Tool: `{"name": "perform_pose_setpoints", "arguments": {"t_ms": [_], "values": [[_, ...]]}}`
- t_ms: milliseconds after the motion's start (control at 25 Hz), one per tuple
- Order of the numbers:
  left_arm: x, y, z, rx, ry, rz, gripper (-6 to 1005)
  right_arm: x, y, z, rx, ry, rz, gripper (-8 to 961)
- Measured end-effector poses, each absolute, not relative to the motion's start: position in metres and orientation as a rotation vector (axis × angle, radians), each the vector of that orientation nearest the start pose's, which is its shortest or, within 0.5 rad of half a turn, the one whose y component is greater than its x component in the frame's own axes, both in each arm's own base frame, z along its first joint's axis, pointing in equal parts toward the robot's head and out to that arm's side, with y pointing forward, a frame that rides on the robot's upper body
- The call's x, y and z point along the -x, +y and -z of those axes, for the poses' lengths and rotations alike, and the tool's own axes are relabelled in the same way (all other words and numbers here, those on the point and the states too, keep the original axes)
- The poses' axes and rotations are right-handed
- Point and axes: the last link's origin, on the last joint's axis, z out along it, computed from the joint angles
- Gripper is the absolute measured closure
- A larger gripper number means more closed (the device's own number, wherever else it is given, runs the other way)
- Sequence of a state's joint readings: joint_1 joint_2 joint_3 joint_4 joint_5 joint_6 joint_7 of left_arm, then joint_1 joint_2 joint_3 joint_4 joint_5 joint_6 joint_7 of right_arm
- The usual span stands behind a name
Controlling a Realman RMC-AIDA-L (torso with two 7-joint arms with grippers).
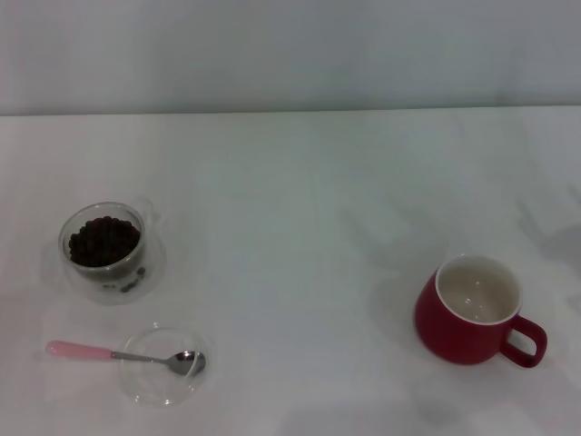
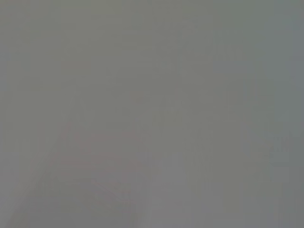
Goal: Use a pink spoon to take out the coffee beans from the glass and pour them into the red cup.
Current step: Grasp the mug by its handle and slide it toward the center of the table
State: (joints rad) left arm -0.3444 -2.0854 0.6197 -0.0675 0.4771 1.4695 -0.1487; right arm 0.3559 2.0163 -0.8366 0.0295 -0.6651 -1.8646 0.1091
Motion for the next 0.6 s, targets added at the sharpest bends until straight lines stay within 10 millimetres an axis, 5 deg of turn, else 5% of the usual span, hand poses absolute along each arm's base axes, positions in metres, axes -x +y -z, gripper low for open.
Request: {"name": "perform_pose_setpoints", "arguments": {"t_ms": [600], "values": [[0.3853,0.2660,-0.0490,1.171,-0.515,0.646,112,-0.3227,0.2515,-0.0597,1.465,0.046,-0.960,113]]}}
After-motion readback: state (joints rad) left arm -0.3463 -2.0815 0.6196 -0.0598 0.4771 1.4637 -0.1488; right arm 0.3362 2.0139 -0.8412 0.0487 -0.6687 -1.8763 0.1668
